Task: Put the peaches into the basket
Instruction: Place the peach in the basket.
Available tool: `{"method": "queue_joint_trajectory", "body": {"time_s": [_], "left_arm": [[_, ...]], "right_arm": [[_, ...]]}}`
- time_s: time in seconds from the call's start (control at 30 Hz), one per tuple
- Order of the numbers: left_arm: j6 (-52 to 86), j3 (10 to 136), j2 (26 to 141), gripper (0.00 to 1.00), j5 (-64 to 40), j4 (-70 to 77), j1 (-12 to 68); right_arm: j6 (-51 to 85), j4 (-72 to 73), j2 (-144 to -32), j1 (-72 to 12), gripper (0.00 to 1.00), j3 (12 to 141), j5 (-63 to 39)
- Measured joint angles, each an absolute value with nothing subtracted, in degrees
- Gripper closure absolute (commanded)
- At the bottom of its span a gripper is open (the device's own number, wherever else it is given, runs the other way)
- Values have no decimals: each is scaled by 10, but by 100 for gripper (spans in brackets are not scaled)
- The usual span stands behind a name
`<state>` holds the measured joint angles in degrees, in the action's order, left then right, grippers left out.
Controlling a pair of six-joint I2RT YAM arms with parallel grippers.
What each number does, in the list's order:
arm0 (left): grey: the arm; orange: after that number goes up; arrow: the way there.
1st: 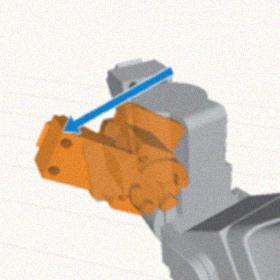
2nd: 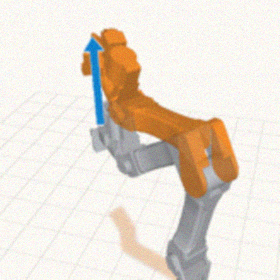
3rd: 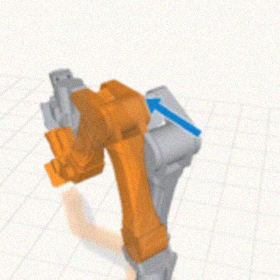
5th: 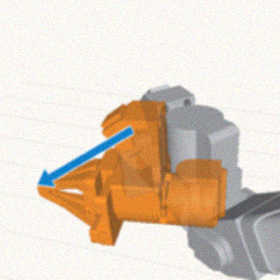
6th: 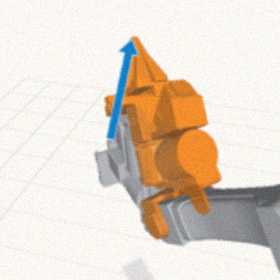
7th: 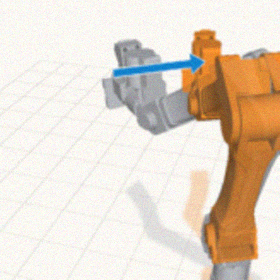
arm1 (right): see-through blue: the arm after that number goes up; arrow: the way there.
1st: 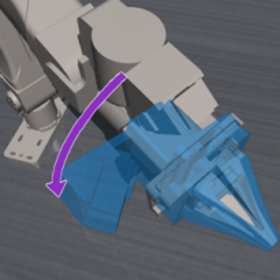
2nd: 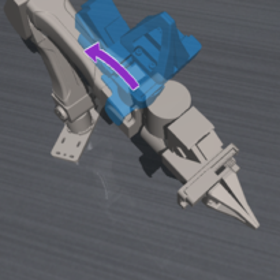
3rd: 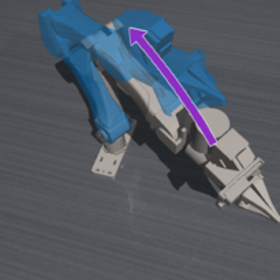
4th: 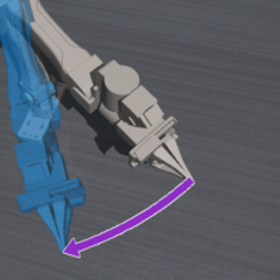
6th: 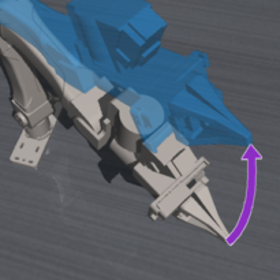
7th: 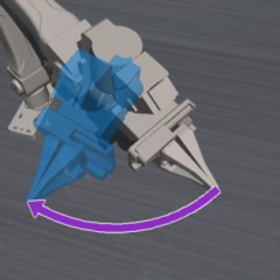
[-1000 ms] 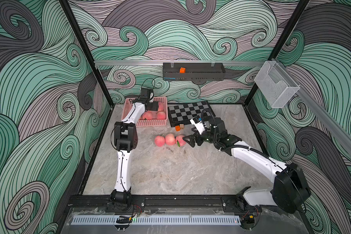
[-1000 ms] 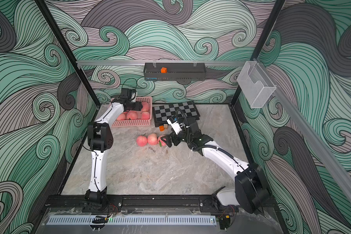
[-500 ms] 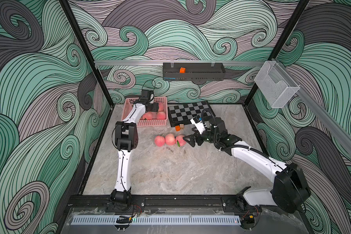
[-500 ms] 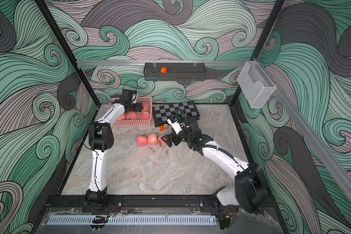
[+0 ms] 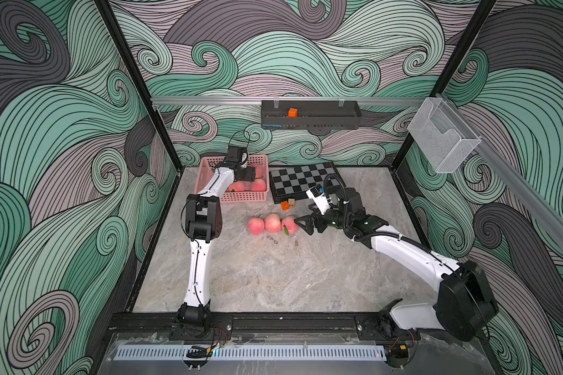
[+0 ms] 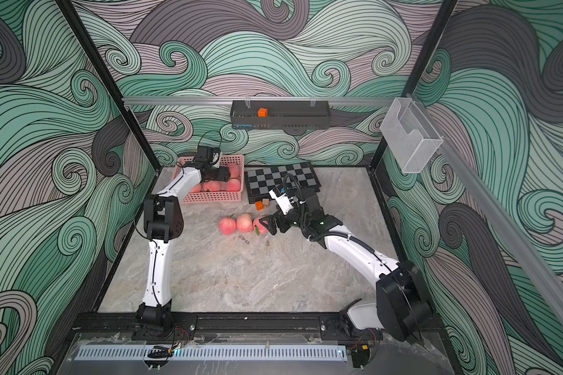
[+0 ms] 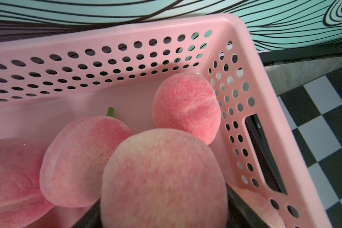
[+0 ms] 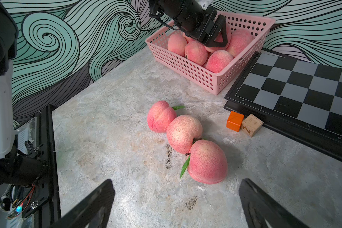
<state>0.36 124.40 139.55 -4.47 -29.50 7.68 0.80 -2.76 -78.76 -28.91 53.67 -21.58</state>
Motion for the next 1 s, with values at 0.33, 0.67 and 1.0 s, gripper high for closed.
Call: {"method": "queue_joint_trajectory", "body": {"time_s": [0.33,0.67,1.0], "left_arm": [[-5,1244,1395,12,-44,-296,79],[-7,1194,1334,5,-38,-303,101],[3,1086,1160,5,7,-329,132]], "right_arm": [[8,-28,-788,-288,1,537,-216],[8,-59,-787,-288,1,547,-216],[8,-114,-787,-295,1,575,-216]]}}
